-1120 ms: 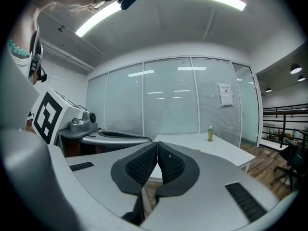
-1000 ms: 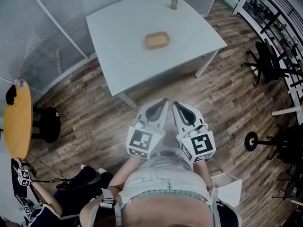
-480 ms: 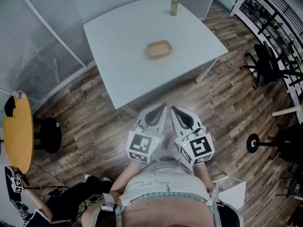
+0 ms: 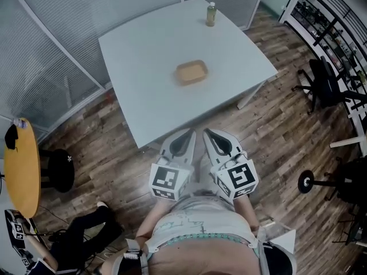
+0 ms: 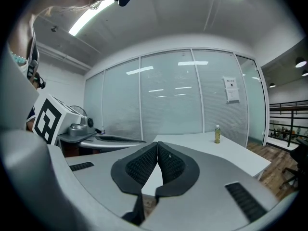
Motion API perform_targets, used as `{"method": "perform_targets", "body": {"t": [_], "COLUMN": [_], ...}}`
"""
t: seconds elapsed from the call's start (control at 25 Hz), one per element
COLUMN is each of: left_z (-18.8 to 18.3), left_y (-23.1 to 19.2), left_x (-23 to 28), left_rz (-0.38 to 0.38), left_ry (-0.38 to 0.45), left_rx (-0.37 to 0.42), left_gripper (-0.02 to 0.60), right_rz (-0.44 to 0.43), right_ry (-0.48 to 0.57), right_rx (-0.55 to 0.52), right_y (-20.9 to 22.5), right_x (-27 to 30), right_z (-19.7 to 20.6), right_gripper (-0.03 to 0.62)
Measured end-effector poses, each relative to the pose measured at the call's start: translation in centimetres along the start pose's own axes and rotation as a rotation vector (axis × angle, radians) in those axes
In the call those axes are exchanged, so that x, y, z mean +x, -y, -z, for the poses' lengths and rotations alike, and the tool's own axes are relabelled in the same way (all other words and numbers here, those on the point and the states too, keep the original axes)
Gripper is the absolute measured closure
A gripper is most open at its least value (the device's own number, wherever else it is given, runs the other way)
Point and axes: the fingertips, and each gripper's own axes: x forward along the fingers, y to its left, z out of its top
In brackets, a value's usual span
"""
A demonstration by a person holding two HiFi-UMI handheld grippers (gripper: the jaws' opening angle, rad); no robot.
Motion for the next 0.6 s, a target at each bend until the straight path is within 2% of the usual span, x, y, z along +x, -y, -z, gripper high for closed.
{"method": "perform_targets", "body": {"t": [0.6], "left_z": [-4.3], "left_y": [-3.4], "left_x": [13.9], "left_rz": [-0.108], "left_ry": [0.018], "left_rx": [0.014], "left_gripper": [0.58], "right_rz": [-0.105], "right_ry": [0.024], "right_rx": [-0.019], "right_y": [12.9], "right_x": [7.9], "right_z": [-3.5], "right_gripper": [0.594]}}
